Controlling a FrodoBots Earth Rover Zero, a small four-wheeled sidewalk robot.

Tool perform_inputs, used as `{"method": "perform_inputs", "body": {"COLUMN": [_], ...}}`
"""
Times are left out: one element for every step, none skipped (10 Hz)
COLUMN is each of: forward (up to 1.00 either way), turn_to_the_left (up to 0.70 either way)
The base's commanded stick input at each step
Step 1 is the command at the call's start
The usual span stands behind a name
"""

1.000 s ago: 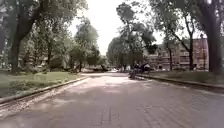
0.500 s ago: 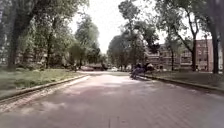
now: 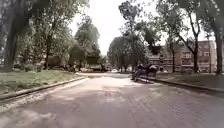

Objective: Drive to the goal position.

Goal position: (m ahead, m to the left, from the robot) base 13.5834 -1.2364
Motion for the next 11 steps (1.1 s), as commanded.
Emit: {"method": "perform_inputs", "body": {"forward": [0.85,0.85,0.85,0.85,0.85,0.85,0.85,0.85,0.85,0.85,0.85], "turn_to_the_left": [0.00,0.00,0.00,0.00,0.00,0.00,0.00,0.00,0.00,0.00,0.00]}}
